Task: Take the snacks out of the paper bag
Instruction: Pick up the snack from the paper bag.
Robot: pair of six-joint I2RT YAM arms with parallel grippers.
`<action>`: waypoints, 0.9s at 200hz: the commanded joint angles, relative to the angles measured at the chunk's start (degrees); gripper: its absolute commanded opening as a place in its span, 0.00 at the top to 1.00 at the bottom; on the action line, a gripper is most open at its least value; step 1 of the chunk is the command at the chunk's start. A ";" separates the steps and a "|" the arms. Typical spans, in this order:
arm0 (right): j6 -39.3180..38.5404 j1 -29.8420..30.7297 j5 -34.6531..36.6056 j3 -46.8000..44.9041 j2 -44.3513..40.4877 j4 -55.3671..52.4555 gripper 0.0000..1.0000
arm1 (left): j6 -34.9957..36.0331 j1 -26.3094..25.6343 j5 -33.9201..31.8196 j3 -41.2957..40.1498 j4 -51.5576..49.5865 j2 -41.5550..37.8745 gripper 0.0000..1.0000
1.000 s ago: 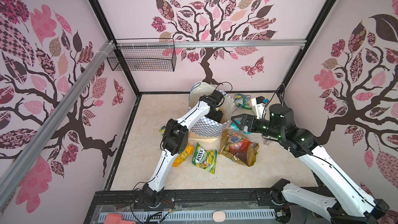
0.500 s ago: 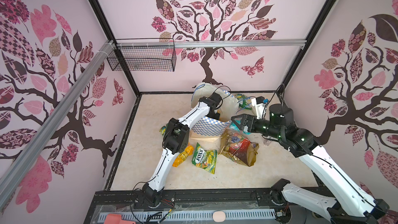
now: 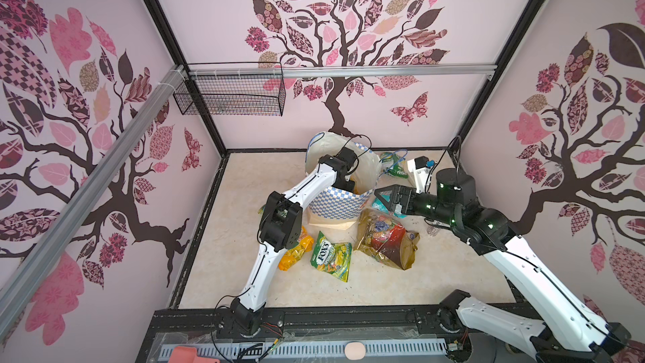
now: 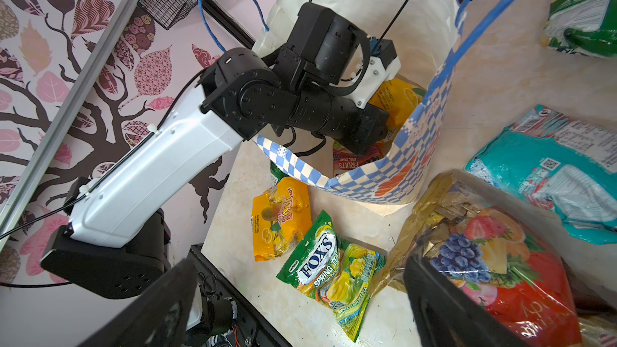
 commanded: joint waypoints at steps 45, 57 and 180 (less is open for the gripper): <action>0.06 0.23 0.19 1.47 -0.22 0.31 0.00 | 1.68 -0.10 -2.85 -0.32 3.62 -9.56 1.00; 0.12 0.17 0.13 1.51 -0.20 0.29 0.00 | 2.41 -0.09 -3.09 -0.56 4.24 -10.36 1.00; 0.23 0.22 -0.02 1.57 0.31 0.58 0.00 | 6.24 -0.94 -7.42 3.91 6.02 -18.48 1.00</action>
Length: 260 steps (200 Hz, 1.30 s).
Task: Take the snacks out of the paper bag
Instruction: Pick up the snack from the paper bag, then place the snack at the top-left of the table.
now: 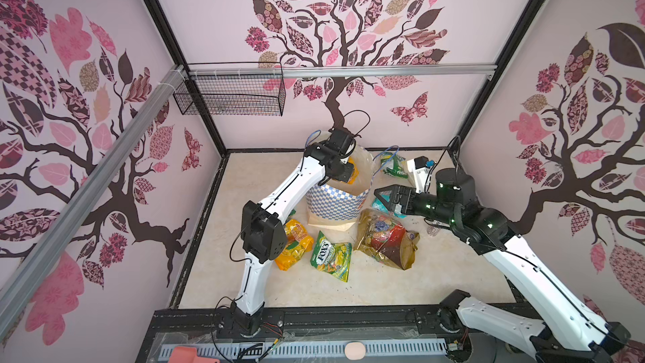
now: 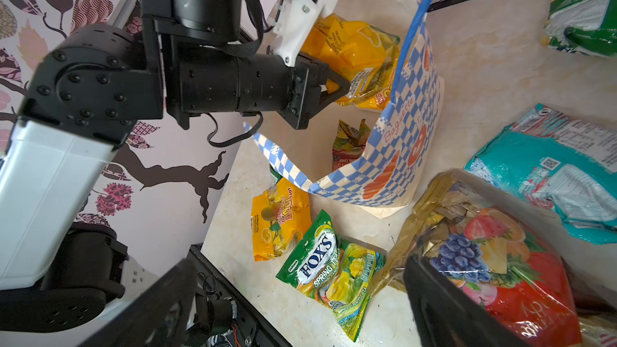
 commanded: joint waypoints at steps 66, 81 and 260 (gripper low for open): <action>0.31 0.24 -0.18 1.49 0.08 0.51 0.00 | 3.57 -1.05 -3.41 4.58 4.09 -5.19 1.00; 0.16 0.17 0.00 1.47 0.06 0.57 0.00 | 3.67 -1.29 -3.41 4.59 4.78 -6.15 1.00; 0.66 0.17 -0.35 1.52 0.51 1.24 0.00 | 9.48 -7.71 -14.25 10.85 4.34 -25.14 1.00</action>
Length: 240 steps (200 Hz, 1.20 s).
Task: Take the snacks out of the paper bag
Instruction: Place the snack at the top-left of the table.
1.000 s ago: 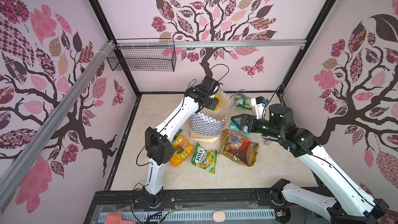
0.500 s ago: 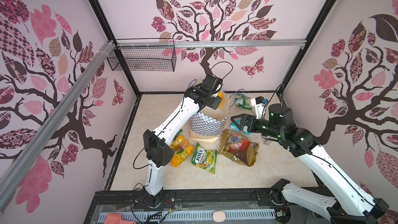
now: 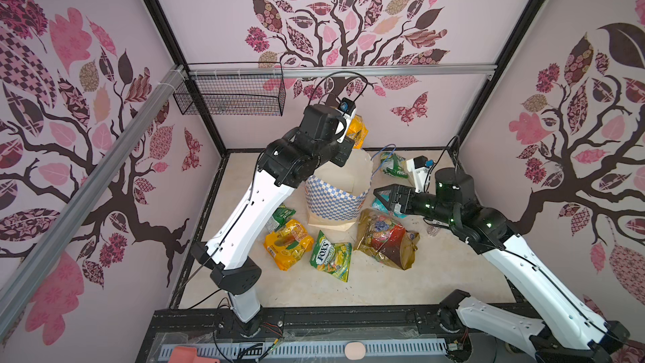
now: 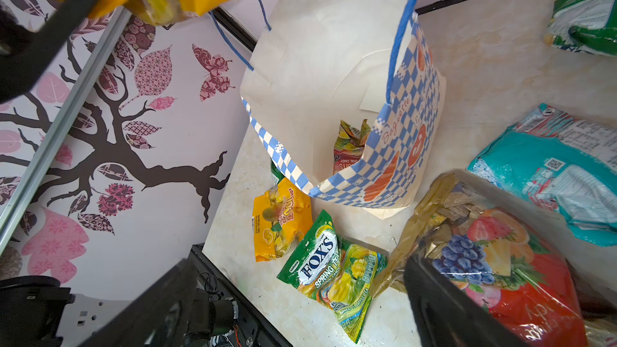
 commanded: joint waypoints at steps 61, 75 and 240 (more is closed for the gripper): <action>0.79 0.18 -0.27 1.26 -0.10 0.97 0.00 | -6.56 9.66 -1.81 -4.75 4.84 -13.66 1.00; 0.88 0.22 -0.24 1.13 -0.19 0.92 0.00 | -8.10 14.36 0.28 -8.11 5.69 -15.33 1.00; 1.06 0.19 0.04 0.69 0.00 0.75 0.00 | -19.65 39.15 20.78 -39.23 19.00 -8.63 1.00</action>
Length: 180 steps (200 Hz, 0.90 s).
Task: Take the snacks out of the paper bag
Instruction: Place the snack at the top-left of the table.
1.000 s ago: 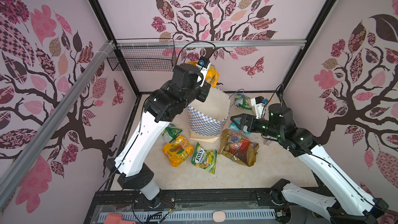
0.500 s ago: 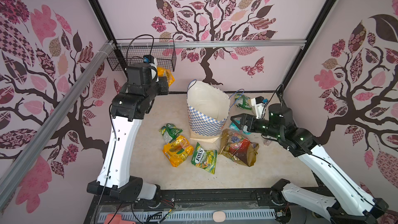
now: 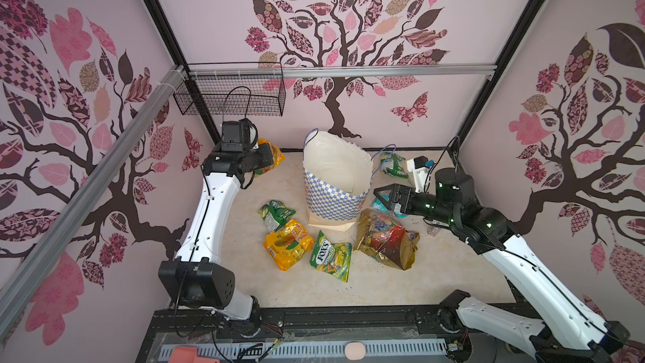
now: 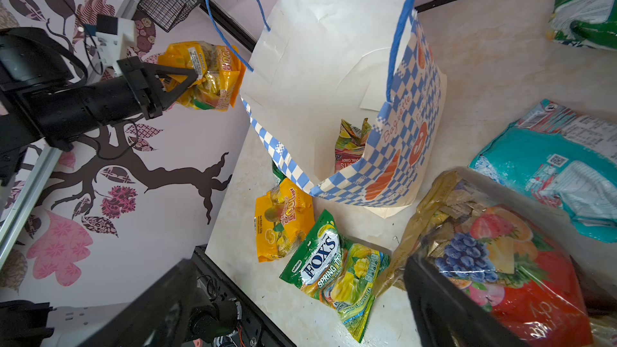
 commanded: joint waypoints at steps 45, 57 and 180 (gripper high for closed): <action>0.51 0.21 -0.09 0.17 0.34 1.44 0.00 | -0.33 0.10 10.36 -0.02 5.44 10.88 1.00; 0.51 0.18 -0.20 0.15 0.42 1.61 0.00 | -0.40 0.05 11.87 1.18 4.08 13.63 1.00; -0.21 0.20 0.79 1.14 0.27 0.53 0.00 | 1.03 -2.55 11.07 8.78 -3.61 30.91 1.00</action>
